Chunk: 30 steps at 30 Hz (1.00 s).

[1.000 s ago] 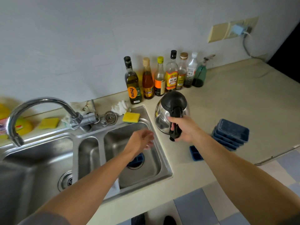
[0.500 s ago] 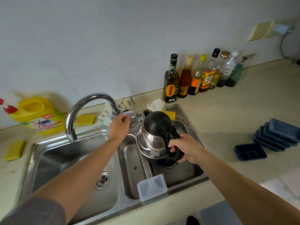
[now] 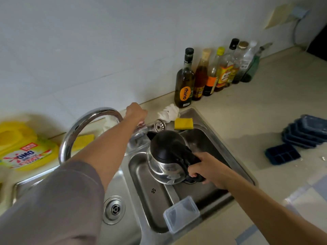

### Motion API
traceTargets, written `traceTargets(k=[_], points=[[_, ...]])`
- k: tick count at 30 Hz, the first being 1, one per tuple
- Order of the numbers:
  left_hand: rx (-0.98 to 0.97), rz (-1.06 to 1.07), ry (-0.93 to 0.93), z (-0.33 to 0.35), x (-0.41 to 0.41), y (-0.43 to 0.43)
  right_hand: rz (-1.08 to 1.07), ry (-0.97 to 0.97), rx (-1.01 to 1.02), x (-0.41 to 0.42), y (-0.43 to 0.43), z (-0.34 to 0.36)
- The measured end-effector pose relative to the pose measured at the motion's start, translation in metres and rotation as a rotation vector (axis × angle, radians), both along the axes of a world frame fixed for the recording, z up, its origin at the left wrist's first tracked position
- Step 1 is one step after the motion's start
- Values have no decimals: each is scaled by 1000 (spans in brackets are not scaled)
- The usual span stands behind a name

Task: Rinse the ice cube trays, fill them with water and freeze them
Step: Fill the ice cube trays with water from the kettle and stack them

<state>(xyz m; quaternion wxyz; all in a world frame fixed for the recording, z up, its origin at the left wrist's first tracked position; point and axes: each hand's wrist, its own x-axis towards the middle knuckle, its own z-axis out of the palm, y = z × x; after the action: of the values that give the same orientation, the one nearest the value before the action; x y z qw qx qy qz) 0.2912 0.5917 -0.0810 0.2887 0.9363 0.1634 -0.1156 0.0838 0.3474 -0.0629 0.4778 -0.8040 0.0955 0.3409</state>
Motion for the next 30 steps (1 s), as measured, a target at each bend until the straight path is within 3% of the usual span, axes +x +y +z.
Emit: traceTargets(k=[10,15,22,24,30], points=[[144,-67,-3,-16,2,-14,53,-10,28,-6,-11,-4],[-50,-33,-152,26,-32,-12,154,-11,27,-13,-6,6],[-417,26,-387,112,-153,34,384,-11,0,-16,46,23],[-365,24,-460,126,-186,61,438,-9,4,-20,66,25],[-200,317,-591,125,-233,141,454,34,41,-31,112,31]])
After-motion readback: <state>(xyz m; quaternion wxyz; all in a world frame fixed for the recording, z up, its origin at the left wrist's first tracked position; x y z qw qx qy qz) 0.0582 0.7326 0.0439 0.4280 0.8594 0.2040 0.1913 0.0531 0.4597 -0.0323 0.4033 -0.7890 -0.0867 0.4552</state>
